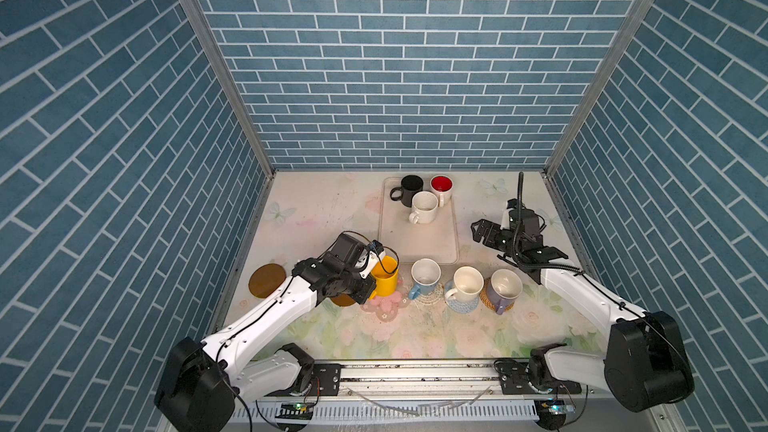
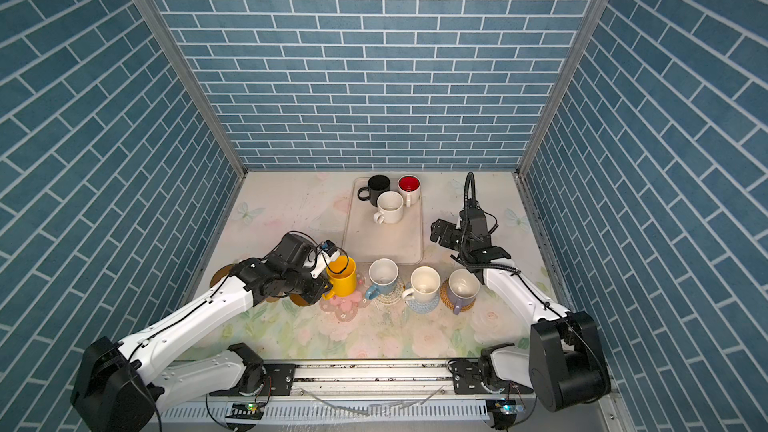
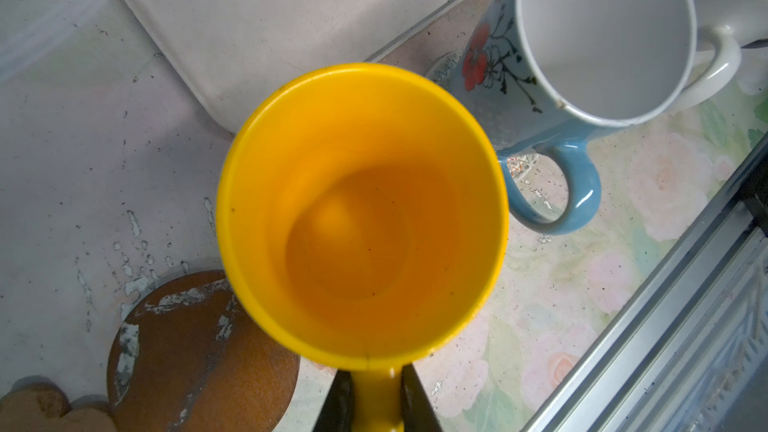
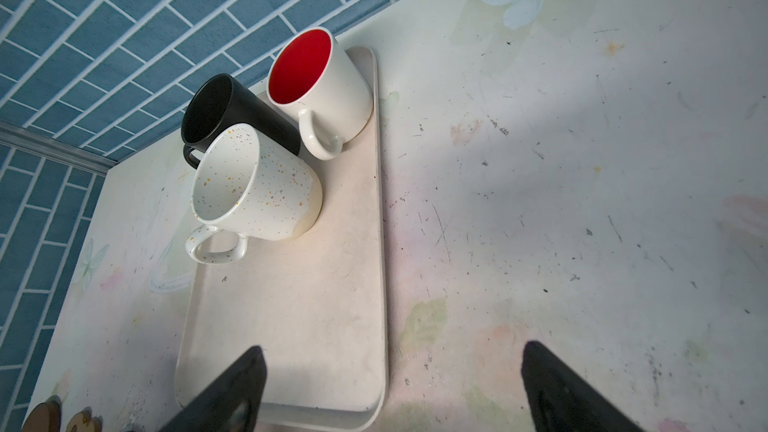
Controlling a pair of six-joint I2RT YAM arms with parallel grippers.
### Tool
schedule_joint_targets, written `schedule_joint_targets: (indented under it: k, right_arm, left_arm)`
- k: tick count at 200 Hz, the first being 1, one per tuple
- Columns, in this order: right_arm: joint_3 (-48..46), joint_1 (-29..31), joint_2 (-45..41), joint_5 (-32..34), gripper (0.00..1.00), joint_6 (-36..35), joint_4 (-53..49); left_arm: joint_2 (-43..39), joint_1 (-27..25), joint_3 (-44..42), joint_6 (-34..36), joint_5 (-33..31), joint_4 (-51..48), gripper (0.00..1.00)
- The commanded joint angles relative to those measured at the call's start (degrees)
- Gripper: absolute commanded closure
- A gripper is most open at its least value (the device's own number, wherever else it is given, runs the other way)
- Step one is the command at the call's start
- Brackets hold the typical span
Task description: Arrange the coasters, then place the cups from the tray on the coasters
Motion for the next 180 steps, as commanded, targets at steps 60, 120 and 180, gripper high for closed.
schedule_joint_targets:
  k: [60, 120, 180]
  right_arm:
    - [-1.22, 0.23, 0.98, -0.21, 0.04, -2.54, 1.63]
    - [-1.27, 0.2, 0.9, -0.21, 0.04, -2.65, 1.67]
    - [-1.72, 0.17, 0.46, -0.21, 0.04, -2.83, 1.67]
  left_arm:
    - [1.09, -2.21, -0.38, -0.03, -1.59, 1.91, 1.0]
    - [3.03, -2.72, -0.46, -0.43, -3.01, 1.85, 0.9]
    - [3.5, -3.84, -0.32, -0.99, -4.8, 1.14, 0.61]
